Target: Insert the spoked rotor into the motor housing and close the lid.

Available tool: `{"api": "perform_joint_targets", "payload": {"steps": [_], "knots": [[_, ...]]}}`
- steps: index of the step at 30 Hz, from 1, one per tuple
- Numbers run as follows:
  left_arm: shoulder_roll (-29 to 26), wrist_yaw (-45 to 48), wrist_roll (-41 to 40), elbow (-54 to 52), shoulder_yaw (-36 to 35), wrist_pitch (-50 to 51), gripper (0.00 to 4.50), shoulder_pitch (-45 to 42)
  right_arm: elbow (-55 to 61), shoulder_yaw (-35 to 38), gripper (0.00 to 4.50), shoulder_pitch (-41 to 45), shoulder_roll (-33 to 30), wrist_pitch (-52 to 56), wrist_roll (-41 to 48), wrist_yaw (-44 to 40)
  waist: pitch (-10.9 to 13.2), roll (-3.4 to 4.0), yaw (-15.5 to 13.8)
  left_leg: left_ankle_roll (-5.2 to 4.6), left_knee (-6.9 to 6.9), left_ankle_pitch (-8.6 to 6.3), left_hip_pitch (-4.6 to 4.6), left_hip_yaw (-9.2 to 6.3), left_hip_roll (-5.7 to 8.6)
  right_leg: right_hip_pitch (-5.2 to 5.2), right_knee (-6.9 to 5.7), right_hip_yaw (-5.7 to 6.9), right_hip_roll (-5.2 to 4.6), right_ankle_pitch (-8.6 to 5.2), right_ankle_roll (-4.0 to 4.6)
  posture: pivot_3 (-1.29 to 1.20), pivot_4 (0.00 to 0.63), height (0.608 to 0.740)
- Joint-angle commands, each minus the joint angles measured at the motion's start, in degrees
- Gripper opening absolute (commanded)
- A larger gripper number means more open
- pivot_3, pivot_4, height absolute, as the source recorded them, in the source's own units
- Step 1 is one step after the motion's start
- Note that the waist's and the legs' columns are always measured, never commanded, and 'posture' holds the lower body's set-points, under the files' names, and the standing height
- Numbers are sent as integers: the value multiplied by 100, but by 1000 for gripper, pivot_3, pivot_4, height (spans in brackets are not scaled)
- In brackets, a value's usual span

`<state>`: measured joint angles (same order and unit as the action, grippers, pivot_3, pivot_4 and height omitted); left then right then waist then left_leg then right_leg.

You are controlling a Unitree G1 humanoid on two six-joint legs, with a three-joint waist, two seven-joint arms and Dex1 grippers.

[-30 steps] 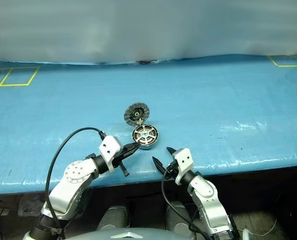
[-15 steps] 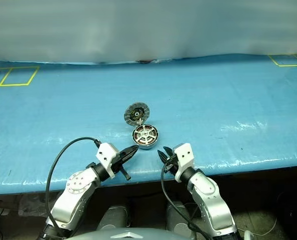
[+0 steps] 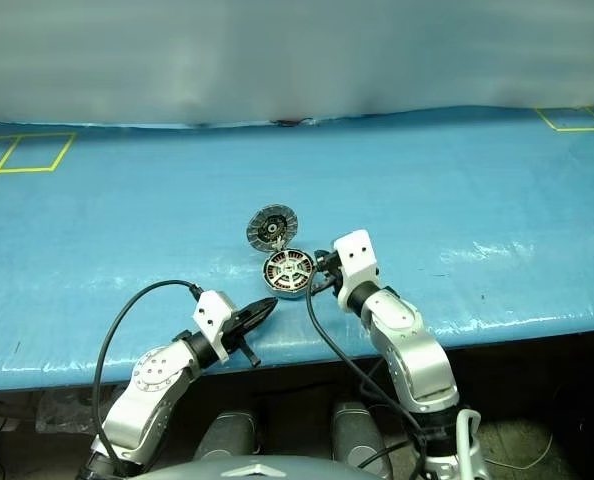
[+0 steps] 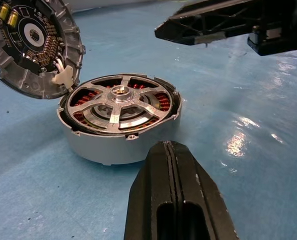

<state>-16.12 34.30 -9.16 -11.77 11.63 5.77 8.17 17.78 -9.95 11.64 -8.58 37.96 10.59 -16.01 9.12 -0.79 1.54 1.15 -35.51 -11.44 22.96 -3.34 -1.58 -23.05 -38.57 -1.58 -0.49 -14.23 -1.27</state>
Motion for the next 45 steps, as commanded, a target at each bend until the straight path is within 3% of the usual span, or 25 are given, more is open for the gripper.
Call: {"api": "perform_joint_targets", "payload": {"steps": [1, 14, 22, 45], "knots": [[-26, 41, -86, -91, -15, -21, 0, 20, -348, -127, 16, 402, 24, 12, -142, 6, 0, 0, 4, 0, 2, 0, 0, 1, 0, -1, 1, 0, 0, 0, 0, 0, 150, 740], [-63, -14, -153, -123, -84, 2, 0, 182, -1209, -731, 16, 1014, 281, -107, -398, -283, 1, 2, 55, -1, 15, 0, 1, 2, -2, -8, 5, -2, 4, 0, 0, 0, 150, 740], [-61, -23, -154, -97, -74, 23, 0, 216, -1038, -870, 16, 972, 524, -105, -412, -344, 1, 2, 59, -1, 22, 0, 2, 4, -3, -14, 5, -4, 5, -1, 1, 0, 150, 740], [-51, 6, -166, -39, -29, 80, 0, 229, -1174, -721, 16, 453, 335, -71, -382, -499, -1, 1, 54, 0, 23, 0, 2, 3, -2, -10, 12, -4, 1, -1, 2, 0, 150, 740]]}}
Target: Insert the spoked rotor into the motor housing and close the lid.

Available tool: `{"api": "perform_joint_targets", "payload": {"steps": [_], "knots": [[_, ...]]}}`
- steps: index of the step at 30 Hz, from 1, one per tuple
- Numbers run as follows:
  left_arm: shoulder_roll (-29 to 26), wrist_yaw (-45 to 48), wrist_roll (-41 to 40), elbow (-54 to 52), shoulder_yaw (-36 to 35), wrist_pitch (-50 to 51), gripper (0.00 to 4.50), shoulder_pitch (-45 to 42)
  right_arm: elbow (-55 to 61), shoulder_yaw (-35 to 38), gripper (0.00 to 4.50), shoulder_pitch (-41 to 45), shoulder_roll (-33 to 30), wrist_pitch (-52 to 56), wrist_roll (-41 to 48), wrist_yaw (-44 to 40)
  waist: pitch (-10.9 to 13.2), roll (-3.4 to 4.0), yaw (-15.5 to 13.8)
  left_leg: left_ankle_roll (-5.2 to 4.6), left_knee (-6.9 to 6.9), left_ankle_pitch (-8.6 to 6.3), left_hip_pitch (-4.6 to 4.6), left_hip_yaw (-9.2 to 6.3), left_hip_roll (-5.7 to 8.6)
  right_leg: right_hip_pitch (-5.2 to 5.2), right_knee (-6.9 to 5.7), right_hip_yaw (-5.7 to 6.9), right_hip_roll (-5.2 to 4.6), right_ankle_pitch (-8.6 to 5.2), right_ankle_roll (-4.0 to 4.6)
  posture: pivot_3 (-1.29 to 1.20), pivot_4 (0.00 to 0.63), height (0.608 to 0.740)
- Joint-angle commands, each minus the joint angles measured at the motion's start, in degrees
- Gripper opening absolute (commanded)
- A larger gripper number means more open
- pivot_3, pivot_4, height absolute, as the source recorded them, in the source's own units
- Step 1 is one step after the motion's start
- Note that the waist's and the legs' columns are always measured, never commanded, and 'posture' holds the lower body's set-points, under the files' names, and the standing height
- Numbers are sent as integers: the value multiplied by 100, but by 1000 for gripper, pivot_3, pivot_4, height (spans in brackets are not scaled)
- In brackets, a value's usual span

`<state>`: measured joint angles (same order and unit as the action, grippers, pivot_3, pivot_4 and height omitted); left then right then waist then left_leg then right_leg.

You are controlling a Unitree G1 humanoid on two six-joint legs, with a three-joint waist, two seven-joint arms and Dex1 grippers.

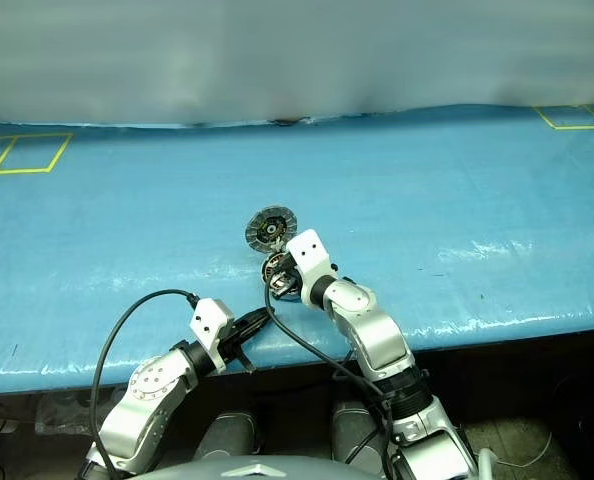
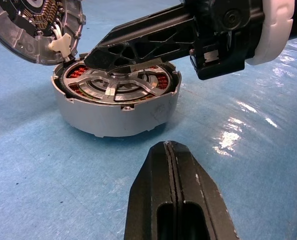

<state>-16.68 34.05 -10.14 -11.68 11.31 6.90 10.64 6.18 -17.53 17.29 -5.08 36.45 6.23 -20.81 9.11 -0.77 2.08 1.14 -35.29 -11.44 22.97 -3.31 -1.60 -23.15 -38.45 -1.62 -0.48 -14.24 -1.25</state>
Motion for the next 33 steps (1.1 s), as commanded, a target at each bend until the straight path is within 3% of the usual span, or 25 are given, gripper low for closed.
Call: {"api": "perform_joint_targets", "payload": {"steps": [1, 13, 28, 33], "knots": [[5, 37, -69, -44, 5, -33, 0, -25, 46, 88, 16, -104, 24, 60, 123, -52, 0, 0, 0, 0, 0, 0, 0, 0, 0, 0, 0, 0, 0, 0, 0, 0, 150, 740], [39, 66, -88, -84, 30, -12, 0, -109, 1179, 466, 16, 242, -13, 177, 834, -415, 2, 3, 3, 0, 1, 1, 49, -5, -1, -49, 2, 3, 7, 14, -22, 0, 150, 740], [69, -77, -89, -216, -35, 32, 0, -161, 2367, -194, 16, -406, -1606, -270, 731, -1407, 3, 4, 1, 0, -4, 1, 61, -4, 5, -37, 45, 4, -1, 19, -30, 0, 150, 740], [135, -529, -285, -124, -668, 238, 0, -357, 2375, -132, 16, -658, -1738, -272, 444, -1106, 3, 4, -8, 0, -13, 1, 60, -7, 1, -35, 42, 7, 2, 21, -30, 0, 150, 740]]}}
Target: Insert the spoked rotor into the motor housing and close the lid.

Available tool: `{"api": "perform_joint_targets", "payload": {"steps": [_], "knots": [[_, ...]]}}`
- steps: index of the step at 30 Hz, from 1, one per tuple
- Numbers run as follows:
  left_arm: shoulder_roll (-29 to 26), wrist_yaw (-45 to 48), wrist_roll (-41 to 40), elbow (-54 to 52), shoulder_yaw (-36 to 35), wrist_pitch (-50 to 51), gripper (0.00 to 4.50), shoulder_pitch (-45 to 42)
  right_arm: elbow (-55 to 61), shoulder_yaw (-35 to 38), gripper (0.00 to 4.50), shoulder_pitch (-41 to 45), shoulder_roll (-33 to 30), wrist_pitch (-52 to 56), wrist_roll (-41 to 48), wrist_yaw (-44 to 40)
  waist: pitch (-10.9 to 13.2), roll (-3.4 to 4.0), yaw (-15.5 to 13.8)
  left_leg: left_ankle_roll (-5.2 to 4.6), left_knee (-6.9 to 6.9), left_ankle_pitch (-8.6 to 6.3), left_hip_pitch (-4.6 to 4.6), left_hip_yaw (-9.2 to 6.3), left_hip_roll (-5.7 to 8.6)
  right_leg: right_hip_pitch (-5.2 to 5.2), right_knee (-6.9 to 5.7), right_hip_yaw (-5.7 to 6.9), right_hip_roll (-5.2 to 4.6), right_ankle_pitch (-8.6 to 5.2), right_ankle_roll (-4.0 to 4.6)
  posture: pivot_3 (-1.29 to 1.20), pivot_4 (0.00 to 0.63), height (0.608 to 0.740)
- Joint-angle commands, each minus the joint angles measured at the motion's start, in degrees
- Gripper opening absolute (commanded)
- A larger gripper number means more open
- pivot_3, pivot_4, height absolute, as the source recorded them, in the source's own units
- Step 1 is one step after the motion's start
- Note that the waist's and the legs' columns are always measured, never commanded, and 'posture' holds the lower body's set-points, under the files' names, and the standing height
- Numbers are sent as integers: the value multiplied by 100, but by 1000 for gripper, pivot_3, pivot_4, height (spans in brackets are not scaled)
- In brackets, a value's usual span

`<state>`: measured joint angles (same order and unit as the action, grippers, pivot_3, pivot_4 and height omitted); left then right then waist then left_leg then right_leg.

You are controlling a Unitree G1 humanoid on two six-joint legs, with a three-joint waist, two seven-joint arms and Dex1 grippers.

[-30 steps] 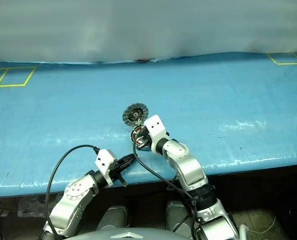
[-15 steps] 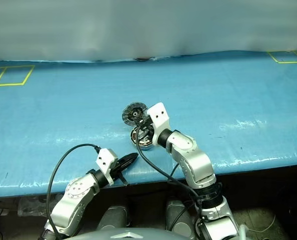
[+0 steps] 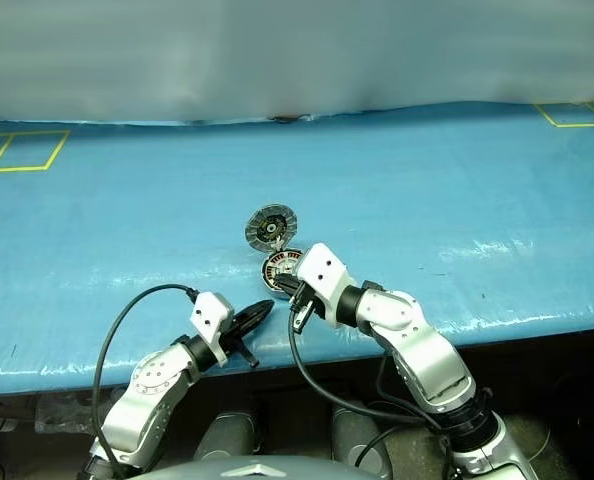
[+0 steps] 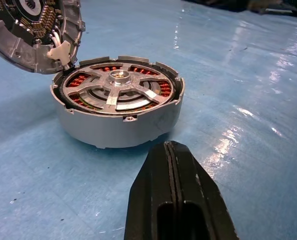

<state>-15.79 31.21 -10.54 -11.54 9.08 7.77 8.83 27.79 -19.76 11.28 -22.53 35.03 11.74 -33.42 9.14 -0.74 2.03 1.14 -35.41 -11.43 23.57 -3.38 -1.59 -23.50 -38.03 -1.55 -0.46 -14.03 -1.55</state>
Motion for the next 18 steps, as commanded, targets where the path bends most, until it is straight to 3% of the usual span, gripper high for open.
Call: {"api": "perform_joint_targets", "payload": {"steps": [1, 10, 15, 18], "knots": [[39, -340, -272, -98, -594, 181, 0, -257, 213, 103, 16, -100, 12, -143, -158, 226, 0, 0, -6, 0, -3, 0, 0, -2, 0, 1, -2, 2, 0, 0, 0, 0, 150, 740], [-207, -477, -585, 866, -1696, -7, 0, -1483, 133, 59, 16, -879, 259, -549, -559, 843, -1, -2, -69, 0, -13, 0, 5, -2, 8, 10, 6, 4, -4, 17, -29, 0, 150, 740], [-361, 267, -1438, 2046, -2051, 771, 0, -2573, 183, 69, 16, -1189, 320, -704, -603, 893, -2, -3, -63, 1, -29, 1, 8, -1, 10, 17, 8, 4, -5, 19, -31, 0, 150, 740], [-447, 446, -1456, 2903, -2136, 853, 0, -3232, 254, 84, 16, -1274, 323, -711, -602, 899, -3, -6, -57, 0, -43, 1, 10, -5, 10, 22, 7, 6, -2, 25, -39, 0, 150, 740]]}}
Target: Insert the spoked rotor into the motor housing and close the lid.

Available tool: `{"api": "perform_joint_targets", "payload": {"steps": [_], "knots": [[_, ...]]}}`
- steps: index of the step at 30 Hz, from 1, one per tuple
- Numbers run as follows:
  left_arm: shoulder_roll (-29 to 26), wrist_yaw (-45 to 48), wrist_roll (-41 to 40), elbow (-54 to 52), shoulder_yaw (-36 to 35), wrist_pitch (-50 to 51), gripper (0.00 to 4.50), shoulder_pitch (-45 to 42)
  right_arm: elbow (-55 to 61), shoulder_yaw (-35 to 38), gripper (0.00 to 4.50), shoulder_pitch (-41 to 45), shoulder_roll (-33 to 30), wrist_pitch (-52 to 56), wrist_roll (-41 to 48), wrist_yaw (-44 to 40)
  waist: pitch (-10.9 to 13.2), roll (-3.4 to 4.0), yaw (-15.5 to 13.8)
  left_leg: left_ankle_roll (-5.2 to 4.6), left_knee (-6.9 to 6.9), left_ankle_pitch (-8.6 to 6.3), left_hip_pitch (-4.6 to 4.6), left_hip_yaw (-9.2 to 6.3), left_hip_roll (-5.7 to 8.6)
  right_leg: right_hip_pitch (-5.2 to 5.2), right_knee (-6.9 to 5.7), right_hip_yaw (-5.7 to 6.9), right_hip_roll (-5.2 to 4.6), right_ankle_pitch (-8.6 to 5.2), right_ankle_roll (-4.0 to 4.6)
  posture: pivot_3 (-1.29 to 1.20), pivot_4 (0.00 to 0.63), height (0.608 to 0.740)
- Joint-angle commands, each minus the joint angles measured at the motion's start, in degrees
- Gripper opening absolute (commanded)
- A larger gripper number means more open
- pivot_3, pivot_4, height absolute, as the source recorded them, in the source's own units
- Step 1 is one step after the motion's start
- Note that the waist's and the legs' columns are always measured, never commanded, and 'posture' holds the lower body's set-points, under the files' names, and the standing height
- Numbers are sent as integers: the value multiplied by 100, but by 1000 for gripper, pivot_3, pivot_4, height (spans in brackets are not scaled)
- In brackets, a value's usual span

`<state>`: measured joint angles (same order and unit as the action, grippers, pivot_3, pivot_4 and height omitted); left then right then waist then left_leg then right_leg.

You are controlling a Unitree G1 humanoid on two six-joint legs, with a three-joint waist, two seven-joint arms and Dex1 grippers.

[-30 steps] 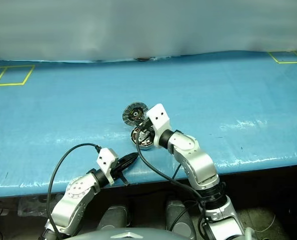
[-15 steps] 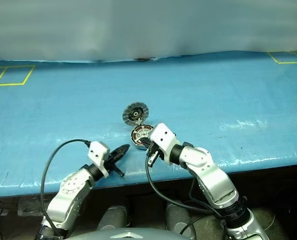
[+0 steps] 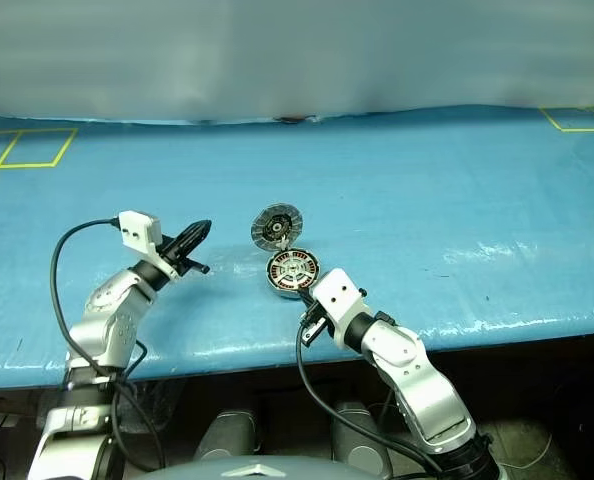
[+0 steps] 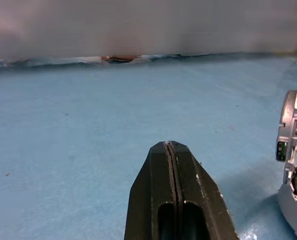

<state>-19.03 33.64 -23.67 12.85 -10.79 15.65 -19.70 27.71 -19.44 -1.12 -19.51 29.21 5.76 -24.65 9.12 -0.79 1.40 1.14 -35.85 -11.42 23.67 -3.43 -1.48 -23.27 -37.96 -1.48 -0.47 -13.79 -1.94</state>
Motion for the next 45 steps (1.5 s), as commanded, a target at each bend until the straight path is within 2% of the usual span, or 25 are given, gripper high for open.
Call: {"api": "perform_joint_targets", "payload": {"steps": [1, 10, 13, 17, 20, 31, 45], "knots": [[-146, 312, -138, 781, -142, 66, 0, -628, 290, 58, 16, -48, 32, -136, 16, 17, -1, -1, 14, 0, -1, 0, -1, 0, 0, 1, 0, 0, 0, 1, 0, 0, 150, 740], [-184, 1555, 229, 3282, 202, -89, 0, -2411, 471, 63, 16, -227, 110, -153, -52, 163, -1, -5, 15, 0, -1, 0, 8, -4, 5, -1, 3, 3, -1, 20, -31, 0, 150, 740], [-164, 1967, 318, 3793, 279, -115, 0, -2738, 529, 63, 16, -272, 127, -132, -66, 178, -1, -5, 43, 0, 0, 0, 9, -2, 5, -2, 5, 1, -2, 21, -34, 0, 150, 740], [-106, 2843, 734, 4327, 758, -226, 0, -3165, 654, 37, 16, -323, 125, -50, -102, 210, -1, -5, 60, 0, 1, 0, 10, -4, 4, -4, 2, 3, 0, 21, -33, 0, 150, 740], [-44, 3071, 918, 4628, 898, -297, 0, -3401, 722, 73, 16, -387, 138, -34, -85, 248, -1, -5, 57, 0, -1, 0, 11, -4, 4, -4, 1, 2, 0, 21, -33, 0, 150, 740], [51, 3443, 1271, 5067, 936, -703, 0, -3838, 624, 120, 16, -800, 295, -315, -34, 428, -1, -5, 65, -1, -2, 0, 13, -4, 3, -6, -2, 1, 1, 21, -33, 0, 150, 740], [58, 3882, 1430, 4917, 989, -880, 0, -3892, -54, 385, 16, -898, 594, -1184, -101, 577, -1, -5, 67, -1, -6, 0, 12, -3, 3, -6, -6, 0, 1, 22, -35, 0, 150, 740]]}}
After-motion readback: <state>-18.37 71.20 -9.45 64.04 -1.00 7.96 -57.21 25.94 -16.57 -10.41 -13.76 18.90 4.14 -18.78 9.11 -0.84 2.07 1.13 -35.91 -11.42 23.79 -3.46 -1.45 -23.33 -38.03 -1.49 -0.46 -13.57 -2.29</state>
